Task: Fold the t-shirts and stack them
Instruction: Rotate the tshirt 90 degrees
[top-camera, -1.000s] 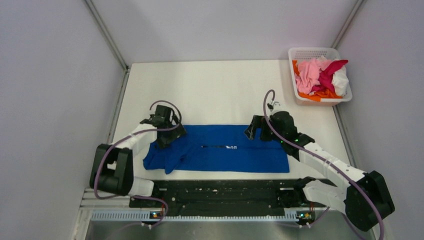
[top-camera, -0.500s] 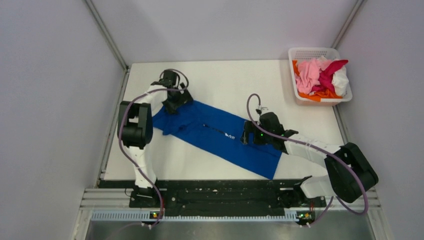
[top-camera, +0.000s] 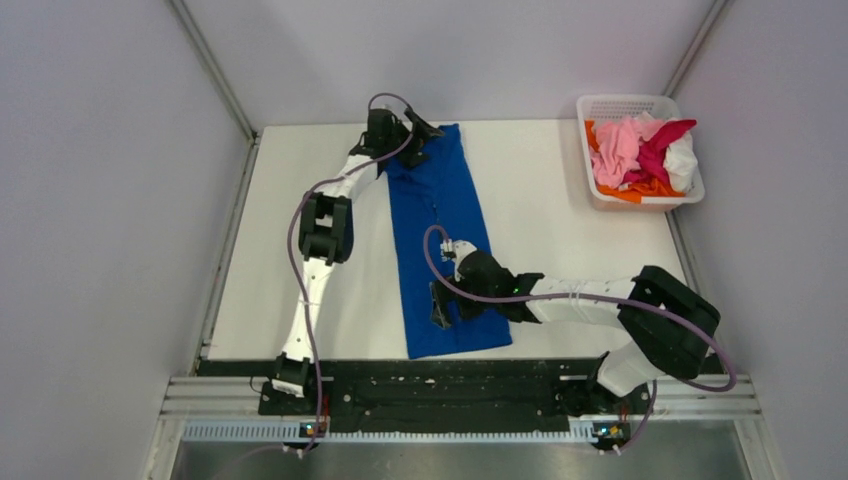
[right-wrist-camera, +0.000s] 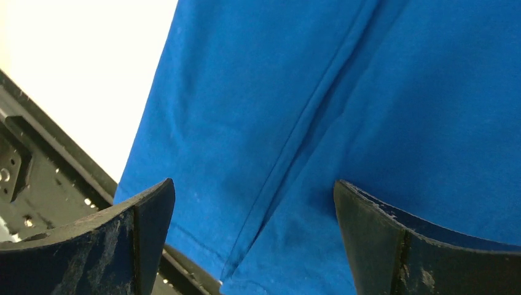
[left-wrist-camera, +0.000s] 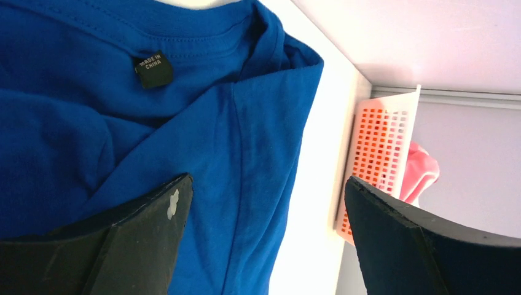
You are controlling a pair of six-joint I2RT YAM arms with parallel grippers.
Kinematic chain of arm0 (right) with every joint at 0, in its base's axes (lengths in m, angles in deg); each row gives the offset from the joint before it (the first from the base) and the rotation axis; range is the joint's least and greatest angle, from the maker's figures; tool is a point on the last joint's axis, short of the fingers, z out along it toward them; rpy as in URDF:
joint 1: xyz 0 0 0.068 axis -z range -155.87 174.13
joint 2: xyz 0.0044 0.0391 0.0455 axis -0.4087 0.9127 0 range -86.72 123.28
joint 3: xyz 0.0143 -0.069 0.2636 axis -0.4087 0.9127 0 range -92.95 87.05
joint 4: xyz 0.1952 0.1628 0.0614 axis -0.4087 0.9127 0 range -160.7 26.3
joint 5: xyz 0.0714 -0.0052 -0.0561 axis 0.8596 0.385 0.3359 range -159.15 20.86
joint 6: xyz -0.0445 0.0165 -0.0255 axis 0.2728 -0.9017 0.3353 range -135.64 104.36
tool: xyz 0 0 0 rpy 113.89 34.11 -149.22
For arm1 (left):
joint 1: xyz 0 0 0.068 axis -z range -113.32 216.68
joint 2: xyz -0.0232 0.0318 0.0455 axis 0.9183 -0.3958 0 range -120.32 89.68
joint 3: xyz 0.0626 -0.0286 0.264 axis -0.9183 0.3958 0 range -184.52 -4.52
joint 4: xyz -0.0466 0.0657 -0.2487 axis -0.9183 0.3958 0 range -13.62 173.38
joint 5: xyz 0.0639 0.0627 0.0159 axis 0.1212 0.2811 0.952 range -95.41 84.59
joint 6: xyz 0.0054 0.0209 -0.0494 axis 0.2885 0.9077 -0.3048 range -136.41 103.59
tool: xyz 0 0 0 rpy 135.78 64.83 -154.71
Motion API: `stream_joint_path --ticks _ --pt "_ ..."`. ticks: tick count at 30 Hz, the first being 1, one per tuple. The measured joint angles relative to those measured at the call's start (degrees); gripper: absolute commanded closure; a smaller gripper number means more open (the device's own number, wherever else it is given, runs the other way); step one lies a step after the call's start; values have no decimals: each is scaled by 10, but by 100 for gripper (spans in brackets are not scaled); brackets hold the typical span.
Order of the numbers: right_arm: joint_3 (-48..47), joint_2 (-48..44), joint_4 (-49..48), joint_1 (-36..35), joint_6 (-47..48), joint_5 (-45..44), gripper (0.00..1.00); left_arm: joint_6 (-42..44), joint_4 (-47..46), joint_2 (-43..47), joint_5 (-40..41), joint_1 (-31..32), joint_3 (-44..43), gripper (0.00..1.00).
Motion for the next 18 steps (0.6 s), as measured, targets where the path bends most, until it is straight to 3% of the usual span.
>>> stream_joint_path --ticks 6,12,18 --pt "-18 11 20 -26 0 11 1 -31 -32 -20 17 14 -24 1" --pt "-30 1 57 -27 -1 -24 1 17 0 2 31 13 -18 1" --pt "-29 -63 71 -25 -7 -91 1 117 59 207 81 17 180 1"
